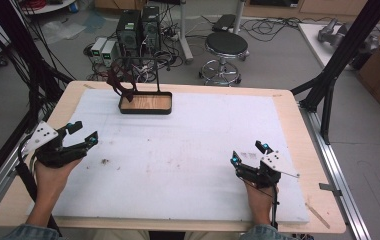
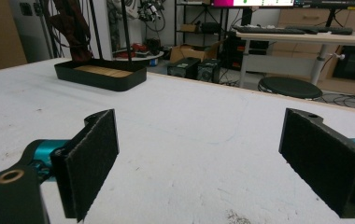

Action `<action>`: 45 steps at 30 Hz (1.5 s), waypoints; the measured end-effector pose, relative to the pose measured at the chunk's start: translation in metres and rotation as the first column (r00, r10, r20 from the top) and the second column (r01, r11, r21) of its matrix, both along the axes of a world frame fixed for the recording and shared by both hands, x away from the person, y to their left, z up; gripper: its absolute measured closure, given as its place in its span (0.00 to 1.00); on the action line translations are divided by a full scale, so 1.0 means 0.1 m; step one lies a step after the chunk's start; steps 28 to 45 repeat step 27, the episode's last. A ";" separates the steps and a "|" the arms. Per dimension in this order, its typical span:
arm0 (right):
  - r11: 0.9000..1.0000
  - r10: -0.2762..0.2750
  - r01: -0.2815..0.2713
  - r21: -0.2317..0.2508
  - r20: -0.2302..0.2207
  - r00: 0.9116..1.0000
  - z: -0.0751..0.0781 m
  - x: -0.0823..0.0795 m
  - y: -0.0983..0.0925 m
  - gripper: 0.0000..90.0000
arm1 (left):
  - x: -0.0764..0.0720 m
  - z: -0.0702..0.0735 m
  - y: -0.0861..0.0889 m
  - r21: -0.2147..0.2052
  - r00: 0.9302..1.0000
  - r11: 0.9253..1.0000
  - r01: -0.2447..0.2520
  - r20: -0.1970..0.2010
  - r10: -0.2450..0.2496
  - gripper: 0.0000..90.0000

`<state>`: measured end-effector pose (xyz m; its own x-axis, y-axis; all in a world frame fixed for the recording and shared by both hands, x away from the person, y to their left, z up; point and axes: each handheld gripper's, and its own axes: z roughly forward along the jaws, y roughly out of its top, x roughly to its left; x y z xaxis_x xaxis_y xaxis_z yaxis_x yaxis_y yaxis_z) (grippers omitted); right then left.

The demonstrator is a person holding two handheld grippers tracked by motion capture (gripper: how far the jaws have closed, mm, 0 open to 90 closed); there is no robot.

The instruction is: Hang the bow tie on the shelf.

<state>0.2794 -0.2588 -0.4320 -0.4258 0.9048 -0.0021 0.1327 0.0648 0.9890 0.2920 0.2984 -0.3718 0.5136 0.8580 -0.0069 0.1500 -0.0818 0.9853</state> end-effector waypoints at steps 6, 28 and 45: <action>1.000 0.000 0.000 0.000 -0.002 1.000 0.00 0.00 0.00 0.12 | -0.09 -0.19 0.03 0.006 0.999 1.000 -0.026 -0.027 0.026 0.35; 1.000 0.002 -0.002 -0.003 0.002 1.000 0.00 0.00 0.00 0.12 | -0.16 -0.50 0.02 0.041 0.994 0.998 -0.040 -0.098 0.044 0.34; 1.000 0.002 -0.002 -0.003 0.002 1.000 0.00 0.00 0.00 0.12 | -0.16 -0.50 0.02 0.041 0.994 0.998 -0.040 -0.098 0.044 0.34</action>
